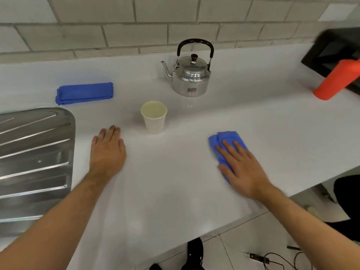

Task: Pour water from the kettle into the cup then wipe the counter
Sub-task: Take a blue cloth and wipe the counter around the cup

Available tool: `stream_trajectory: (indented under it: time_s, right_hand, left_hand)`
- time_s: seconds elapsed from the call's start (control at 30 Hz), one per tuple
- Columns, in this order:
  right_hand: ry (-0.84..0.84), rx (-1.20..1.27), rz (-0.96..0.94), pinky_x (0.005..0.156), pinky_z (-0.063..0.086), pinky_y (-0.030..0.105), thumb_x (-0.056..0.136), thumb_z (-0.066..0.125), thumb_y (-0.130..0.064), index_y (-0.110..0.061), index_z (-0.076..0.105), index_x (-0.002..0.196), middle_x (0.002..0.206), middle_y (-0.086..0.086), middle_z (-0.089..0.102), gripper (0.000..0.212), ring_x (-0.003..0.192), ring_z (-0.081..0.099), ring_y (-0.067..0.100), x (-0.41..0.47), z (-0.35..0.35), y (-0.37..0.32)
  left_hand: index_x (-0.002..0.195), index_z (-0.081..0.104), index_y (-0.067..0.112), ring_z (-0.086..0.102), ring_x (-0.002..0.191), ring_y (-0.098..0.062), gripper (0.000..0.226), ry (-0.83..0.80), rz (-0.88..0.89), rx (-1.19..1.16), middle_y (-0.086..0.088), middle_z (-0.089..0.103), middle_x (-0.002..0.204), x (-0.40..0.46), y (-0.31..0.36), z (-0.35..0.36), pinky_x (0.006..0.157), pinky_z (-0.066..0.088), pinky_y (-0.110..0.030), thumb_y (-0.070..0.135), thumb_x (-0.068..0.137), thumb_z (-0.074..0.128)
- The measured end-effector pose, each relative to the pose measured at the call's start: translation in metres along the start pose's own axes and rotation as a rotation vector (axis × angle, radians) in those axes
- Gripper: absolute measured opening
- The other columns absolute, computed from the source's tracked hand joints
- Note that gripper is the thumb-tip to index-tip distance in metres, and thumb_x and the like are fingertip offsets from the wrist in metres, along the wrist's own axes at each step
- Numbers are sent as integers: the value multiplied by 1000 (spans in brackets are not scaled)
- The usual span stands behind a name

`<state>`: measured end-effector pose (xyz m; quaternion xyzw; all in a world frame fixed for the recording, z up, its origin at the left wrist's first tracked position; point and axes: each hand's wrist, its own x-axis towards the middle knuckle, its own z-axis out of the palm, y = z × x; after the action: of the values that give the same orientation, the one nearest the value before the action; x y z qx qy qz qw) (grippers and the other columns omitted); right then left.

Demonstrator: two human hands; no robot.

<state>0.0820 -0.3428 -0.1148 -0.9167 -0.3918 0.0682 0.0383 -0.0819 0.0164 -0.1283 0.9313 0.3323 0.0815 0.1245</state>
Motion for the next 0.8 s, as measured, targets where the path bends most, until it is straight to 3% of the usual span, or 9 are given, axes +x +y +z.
stream_trajectory:
  time_s: [0.13,0.3,0.43,0.53,0.63,0.8]
  right_hand:
    - [77,5,274,122,9,41,95,10,-62,-39,7,156,165,-9,4,65,152,-1,21,-18,5,23]
    - [105,-58,550,120,12,50,97,12,-55,-21,9,158,165,10,9,69,150,7,37,-31,19,-36]
    - [111,-61,400,119,16,52,96,12,-53,-13,18,156,163,16,15,72,148,13,42,-42,24,-112]
    - [98,4,206,120,13,52,96,17,-52,-12,18,155,163,17,11,71,149,7,42,-46,32,-177]
    - [39,47,51,120,-4,52,97,14,-54,-15,0,156,163,13,-11,72,148,-16,39,-46,41,-230]
    - [-73,42,-162,111,-24,54,98,8,-58,-18,-22,152,155,10,-35,73,141,-34,39,-39,49,-302]
  left_hand:
    - [146,35,5,26,144,-35,48,-3,-2,-23,-13,33,156,0,-1,-1,118,18,-49,19,100,33]
    - [149,30,6,18,148,-32,53,-16,-12,-191,-11,23,160,3,-1,-8,121,13,-46,8,98,40]
    - [150,29,7,12,150,-25,56,-12,-28,-381,-9,16,162,-7,0,-19,123,11,-38,0,96,41]
    - [149,31,7,13,150,-24,56,-2,-15,-415,-8,17,162,-24,0,-30,123,11,-38,-2,95,41]
    - [147,36,9,15,149,-24,55,-13,-7,-404,-6,20,161,-47,-5,-40,122,13,-35,-3,94,41]
    - [140,49,11,32,142,-25,51,35,-105,-345,-8,36,154,-89,-28,-55,116,23,-29,-5,92,43]
